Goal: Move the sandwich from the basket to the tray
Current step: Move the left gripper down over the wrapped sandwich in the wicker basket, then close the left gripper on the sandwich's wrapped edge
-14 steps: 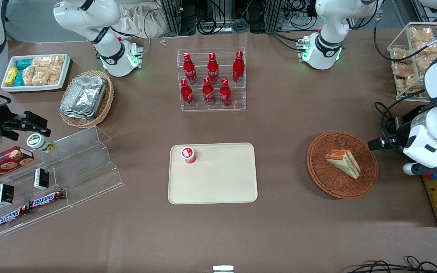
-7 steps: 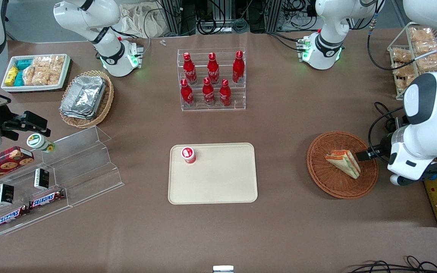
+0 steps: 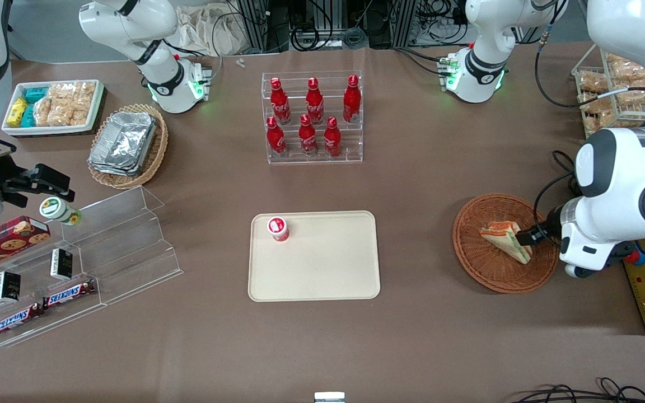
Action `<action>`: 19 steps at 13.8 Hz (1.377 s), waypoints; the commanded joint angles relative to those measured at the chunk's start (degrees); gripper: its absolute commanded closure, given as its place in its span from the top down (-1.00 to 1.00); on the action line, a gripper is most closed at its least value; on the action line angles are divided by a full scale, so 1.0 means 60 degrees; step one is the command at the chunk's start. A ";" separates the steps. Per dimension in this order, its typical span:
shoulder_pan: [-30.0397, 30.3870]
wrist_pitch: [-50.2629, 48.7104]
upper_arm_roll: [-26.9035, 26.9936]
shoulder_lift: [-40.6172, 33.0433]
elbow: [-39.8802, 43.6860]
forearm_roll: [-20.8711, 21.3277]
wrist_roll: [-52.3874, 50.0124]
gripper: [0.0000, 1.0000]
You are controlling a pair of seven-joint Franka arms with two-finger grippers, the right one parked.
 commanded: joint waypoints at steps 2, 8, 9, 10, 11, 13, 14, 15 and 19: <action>-0.0001 0.1852 0.0004 -0.0446 -0.1662 -0.0028 -0.2498 1.00; -0.0001 0.3409 0.0019 -0.0431 -0.2997 0.0045 -0.3443 1.00; -0.0001 0.3569 0.0019 -0.0431 -0.3085 0.0045 -0.3457 1.00; -0.0001 0.3702 0.0019 -0.0417 -0.3188 0.0045 -0.3530 1.00; -0.0001 0.3804 0.0019 -0.0344 -0.3203 0.0045 -0.3589 1.00; -0.0001 0.4141 0.0019 -0.0358 -0.3538 0.0045 -0.3589 1.00; 0.0014 0.4273 0.0019 -0.0402 -0.3729 0.0060 -0.3589 1.00; 0.0014 0.4463 0.0033 -0.0387 -0.3876 0.0060 -0.3589 1.00; 0.0086 0.5151 0.0033 -0.0270 -0.4272 0.0104 -0.3589 1.00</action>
